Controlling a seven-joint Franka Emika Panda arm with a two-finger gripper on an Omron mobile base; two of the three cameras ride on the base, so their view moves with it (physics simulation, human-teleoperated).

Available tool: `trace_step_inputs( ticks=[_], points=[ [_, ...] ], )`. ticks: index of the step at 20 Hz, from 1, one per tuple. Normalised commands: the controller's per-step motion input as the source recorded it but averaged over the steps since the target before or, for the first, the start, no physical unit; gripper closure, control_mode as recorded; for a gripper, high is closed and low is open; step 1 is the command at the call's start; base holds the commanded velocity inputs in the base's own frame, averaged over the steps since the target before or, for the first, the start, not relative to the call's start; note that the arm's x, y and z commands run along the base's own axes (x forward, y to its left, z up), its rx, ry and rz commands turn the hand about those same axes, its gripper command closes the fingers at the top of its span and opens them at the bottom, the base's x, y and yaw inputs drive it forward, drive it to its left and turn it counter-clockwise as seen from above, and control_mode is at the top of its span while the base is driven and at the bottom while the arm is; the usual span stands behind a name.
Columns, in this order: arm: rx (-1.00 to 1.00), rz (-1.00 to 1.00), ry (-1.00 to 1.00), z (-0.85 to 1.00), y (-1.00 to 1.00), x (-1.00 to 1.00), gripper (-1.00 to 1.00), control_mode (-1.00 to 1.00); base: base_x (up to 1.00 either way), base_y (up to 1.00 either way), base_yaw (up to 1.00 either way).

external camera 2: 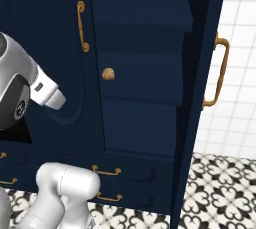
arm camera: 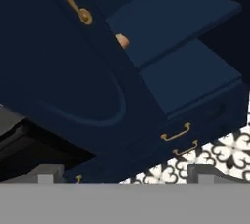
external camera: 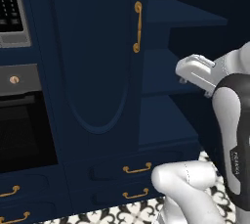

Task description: Open the cabinet, pick up the bread from the cabinet and place it in the basket. Then move the basket to the dining counter.

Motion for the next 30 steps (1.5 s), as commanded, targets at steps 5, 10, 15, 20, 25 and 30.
trace_step_inputs(
  ticks=[5, 10, 15, 20, 25, 30],
  points=[
    [-0.17, 0.09, -0.27, 0.05, 0.44, 0.37, -1.0, -1.0, 0.0, 0.0, 0.0],
    [-0.11, 0.03, -0.15, 0.23, 0.03, 0.63, -1.0, -1.0, 0.0, 0.0, 0.0],
    [-0.13, 0.0, 0.01, 0.55, -0.11, 0.7, -1.0, -1.0, 0.0, 0.0, 0.0],
    [-0.09, 0.03, 0.07, 0.63, -0.02, 0.58, -1.0, -1.0, 0.0, 0.0, 0.0],
    [-0.03, 0.09, -0.05, 0.11, 0.01, 0.48, -1.0, -1.0, 0.0, 0.0, 0.0],
    [-0.01, 0.08, -0.02, -0.04, 0.0, 0.57, -1.0, -1.0, 0.0, 0.0, 0.0]
  ],
)
